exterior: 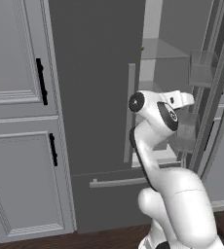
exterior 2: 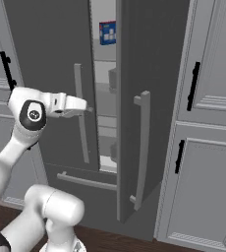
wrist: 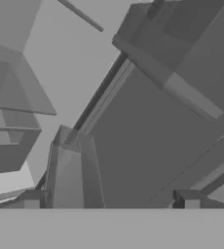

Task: Grab a lemon wedge from the fridge and one ice cube from the ice bowl, and put them in the glass of lemonade.

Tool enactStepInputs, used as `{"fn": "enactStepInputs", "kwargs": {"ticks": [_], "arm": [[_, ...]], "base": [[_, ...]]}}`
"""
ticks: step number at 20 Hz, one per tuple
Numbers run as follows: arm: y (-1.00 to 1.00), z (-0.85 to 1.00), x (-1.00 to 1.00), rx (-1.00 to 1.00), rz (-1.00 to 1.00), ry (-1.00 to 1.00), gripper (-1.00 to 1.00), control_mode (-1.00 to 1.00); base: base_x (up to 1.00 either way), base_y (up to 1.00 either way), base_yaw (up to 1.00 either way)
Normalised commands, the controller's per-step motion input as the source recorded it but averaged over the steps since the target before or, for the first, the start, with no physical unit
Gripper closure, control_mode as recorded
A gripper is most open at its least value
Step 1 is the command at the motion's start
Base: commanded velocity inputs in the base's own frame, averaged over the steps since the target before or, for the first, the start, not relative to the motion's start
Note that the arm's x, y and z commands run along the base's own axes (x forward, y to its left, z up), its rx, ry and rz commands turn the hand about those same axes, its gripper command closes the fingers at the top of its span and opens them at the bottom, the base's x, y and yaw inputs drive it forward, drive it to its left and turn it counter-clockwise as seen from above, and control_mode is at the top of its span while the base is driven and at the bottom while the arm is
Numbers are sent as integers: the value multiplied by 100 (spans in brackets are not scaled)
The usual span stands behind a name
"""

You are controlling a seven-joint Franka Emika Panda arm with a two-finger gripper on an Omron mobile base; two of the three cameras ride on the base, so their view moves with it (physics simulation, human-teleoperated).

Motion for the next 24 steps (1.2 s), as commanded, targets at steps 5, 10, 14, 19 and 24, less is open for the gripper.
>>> {"fn": "enactStepInputs", "kwargs": {"ticks": [5,10,14,19,24], "arm": [[-66,13,8,5,-10,11,-100,-100],[-59,-40,65,1,-3,3,-100,-100],[-27,-79,80,0,-8,13,-100,-100],[-53,-25,34,0,-15,11,-100,-100],[-100,-11,0,0,-21,4,-100,-100]], "base": [[0,0,0],[0,0,0],[0,0,0],[0,0,0],[0,0,0]]}}
